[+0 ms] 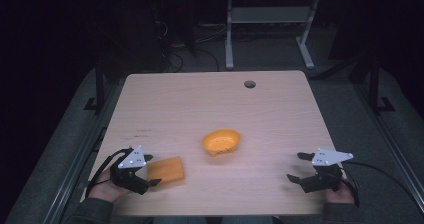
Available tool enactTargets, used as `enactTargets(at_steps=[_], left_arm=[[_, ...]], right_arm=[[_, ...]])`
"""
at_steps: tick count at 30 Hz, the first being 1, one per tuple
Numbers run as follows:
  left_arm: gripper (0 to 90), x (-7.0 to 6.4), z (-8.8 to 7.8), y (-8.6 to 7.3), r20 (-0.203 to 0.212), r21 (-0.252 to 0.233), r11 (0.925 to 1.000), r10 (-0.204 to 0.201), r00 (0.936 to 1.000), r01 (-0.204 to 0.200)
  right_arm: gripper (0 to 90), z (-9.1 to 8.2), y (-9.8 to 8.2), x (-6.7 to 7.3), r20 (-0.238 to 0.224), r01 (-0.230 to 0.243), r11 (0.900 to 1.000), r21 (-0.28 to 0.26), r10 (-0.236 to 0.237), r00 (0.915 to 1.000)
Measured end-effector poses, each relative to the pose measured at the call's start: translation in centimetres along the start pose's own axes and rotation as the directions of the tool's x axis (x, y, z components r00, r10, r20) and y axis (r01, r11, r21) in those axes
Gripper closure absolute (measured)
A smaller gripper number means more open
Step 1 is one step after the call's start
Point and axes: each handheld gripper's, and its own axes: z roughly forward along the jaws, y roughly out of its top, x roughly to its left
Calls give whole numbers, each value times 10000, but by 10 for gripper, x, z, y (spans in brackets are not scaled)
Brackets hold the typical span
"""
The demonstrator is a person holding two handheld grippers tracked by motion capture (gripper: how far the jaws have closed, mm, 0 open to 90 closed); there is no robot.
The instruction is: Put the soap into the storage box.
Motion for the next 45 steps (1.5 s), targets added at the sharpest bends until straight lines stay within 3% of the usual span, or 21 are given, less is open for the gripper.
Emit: enactTargets(at_steps=[12,23,45], left_arm=[[173,2,14,10,412,393,9991,157,9990,-173],[172,2,25,19,441,824,9957,392,9983,-427],[166,9,46,25,1258,1677,9845,306,9916,-516]], right_arm=[[137,0,0,0,-35,33,10000,35,-33,10000],[137,2,0,0,-118,42,10000,90,-41,9999],[137,5,1,1,-299,109,9997,233,-102,9995]])
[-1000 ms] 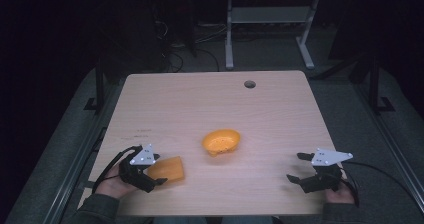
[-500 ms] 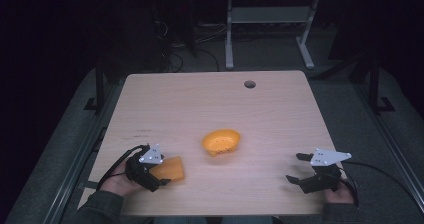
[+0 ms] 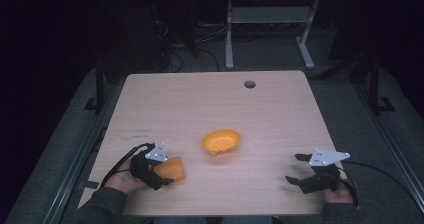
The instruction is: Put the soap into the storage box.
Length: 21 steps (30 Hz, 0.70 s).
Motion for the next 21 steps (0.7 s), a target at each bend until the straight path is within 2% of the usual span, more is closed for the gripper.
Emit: enactTargets(at_steps=[13,14,15,17,21], left_arm=[[165,4,7,1,297,462,9989,-141,9995,127],[165,3,9,1,352,428,9985,-365,9987,350],[166,4,9,1,399,586,9980,-254,9989,230],[169,5,10,0,394,576,9983,-122,9991,99],[177,5,10,0,412,566,9983,-144,9990,121]], right_arm=[[137,1,0,0,-27,-5,10000,66,5,10000],[137,1,0,0,-21,-1,10000,67,2,10000],[137,1,0,0,-25,-1,10000,63,1,10000],[137,1,0,0,-21,-12,10000,66,12,10000],[137,1,0,0,-10,-14,10000,49,14,10000]])
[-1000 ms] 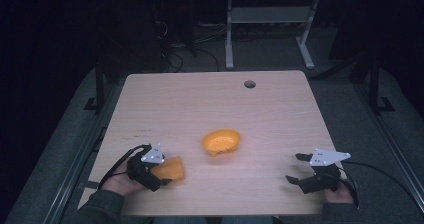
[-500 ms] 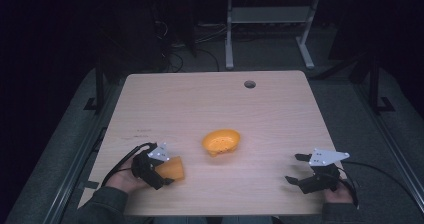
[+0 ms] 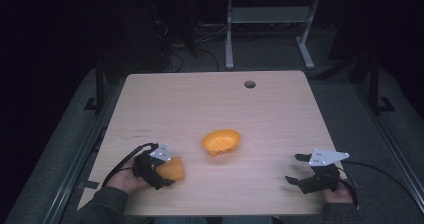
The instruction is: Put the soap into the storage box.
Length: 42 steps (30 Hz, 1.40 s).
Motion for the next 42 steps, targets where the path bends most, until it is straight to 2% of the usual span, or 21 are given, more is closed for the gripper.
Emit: enactTargets(at_steps=[9,12,13,16,17,18,21,23,24,26,34,42], left_arm=[[199,-4,-1,2,-189,67,9999,-79,9998,80],[202,-4,-2,3,-236,176,9998,94,9997,-90],[203,-5,-2,3,-234,87,10000,21,9997,-19],[204,-5,-5,4,-330,-1,9999,137,9994,-137],[204,-7,-6,4,-297,-167,9999,-41,9995,36],[204,-6,-8,5,-360,-221,9997,98,9993,-106],[205,-8,-12,6,-435,-432,9990,85,9990,-104],[205,-8,-14,7,-426,-445,9989,149,9990,-168],[205,-10,-14,7,-445,-544,9985,53,9990,-77],[205,-9,-15,8,-448,-385,9992,130,9989,-147],[206,-8,-17,12,-320,-352,9993,83,9995,-94],[206,-5,-25,28,-203,-288,9987,420,9989,-426]], right_arm=[[137,0,0,0,-8,23,10000,-24,-23,10000],[137,0,0,0,-7,18,10000,-49,-18,10000],[137,-1,0,0,-9,8,10000,-63,-8,10000],[137,-1,0,0,-19,-7,10000,-78,7,10000],[137,-1,0,0,-11,31,10000,-94,-31,10000],[137,-1,0,0,-5,0,9999,-101,0,10000],[137,-2,0,-1,38,9,9998,-197,-9,10000],[137,-3,0,-1,71,-21,9997,-251,22,10000],[137,-3,0,-1,87,-36,9997,-248,38,10000],[137,-3,0,-1,103,-85,9997,-244,87,9999],[137,-5,-1,-1,188,-110,9994,-335,117,9998],[137,-6,-1,-1,178,-102,9991,-410,109,9998]])
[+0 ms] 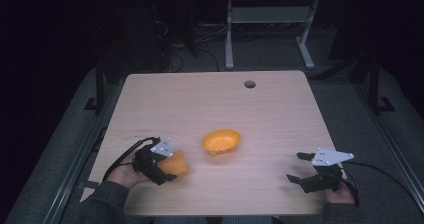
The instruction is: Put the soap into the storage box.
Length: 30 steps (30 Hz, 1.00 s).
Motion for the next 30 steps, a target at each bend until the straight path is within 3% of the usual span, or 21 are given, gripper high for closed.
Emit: enactTargets(at_steps=[15,30], left_arm=[[207,9,-16,21,7,-79,9995,291,9996,-291],[207,17,-19,43,33,-208,9981,577,9983,-576]], right_arm=[[137,-1,0,0,-59,-4,9999,-152,3,10000],[137,-1,1,0,-101,-22,9997,-238,19,9999]])
